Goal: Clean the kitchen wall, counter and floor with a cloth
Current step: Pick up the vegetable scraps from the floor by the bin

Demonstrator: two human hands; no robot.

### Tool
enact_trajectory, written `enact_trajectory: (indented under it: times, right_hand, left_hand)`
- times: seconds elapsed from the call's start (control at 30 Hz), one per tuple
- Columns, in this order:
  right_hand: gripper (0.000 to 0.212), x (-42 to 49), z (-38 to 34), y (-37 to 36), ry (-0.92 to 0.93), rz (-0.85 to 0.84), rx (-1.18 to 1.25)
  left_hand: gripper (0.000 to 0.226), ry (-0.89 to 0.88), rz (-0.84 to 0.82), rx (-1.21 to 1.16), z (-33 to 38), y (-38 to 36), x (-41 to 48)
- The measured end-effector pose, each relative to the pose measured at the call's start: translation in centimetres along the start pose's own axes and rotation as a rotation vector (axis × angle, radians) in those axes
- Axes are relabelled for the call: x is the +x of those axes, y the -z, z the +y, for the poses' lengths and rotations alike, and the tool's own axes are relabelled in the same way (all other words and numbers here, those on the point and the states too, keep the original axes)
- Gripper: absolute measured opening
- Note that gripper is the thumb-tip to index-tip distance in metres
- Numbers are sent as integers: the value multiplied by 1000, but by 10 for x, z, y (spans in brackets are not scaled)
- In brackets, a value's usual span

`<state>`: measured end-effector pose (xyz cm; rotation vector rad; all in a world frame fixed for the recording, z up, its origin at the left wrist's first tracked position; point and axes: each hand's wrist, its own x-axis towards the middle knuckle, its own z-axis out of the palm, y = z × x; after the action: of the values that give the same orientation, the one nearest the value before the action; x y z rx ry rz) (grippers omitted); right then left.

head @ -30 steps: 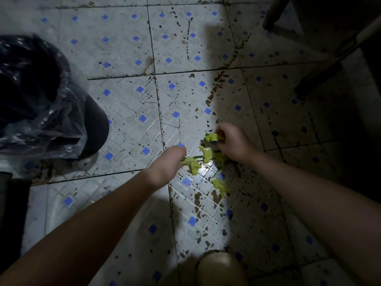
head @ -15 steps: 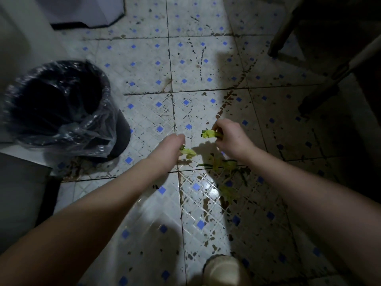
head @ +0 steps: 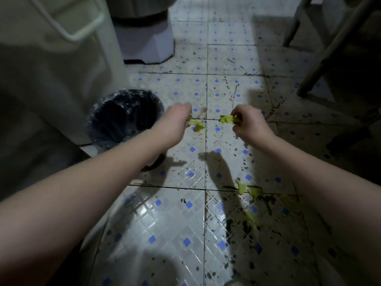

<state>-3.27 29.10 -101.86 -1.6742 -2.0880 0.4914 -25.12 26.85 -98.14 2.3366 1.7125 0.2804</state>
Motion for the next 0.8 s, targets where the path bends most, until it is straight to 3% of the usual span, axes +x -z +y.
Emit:
enact_trajectory:
  times: [0.3,0.4,0.6,0.8]
  right_hand:
    - [29,47,-72,0,128,11,-34]
    - [29,61,-101,-2,193,8,-19]
    - [28,80,-151,-7,334,-17,-30]
    - [26,93,-187,-31,359,-53,-25]
  left_hand:
    - [27,134,56,240,-44,68,-21]
    - [44,198,59,284,-63,68,-37]
    - [42,334,74,290,-91,58,-63]
    - [59,348,50,440,-102,40,-74]
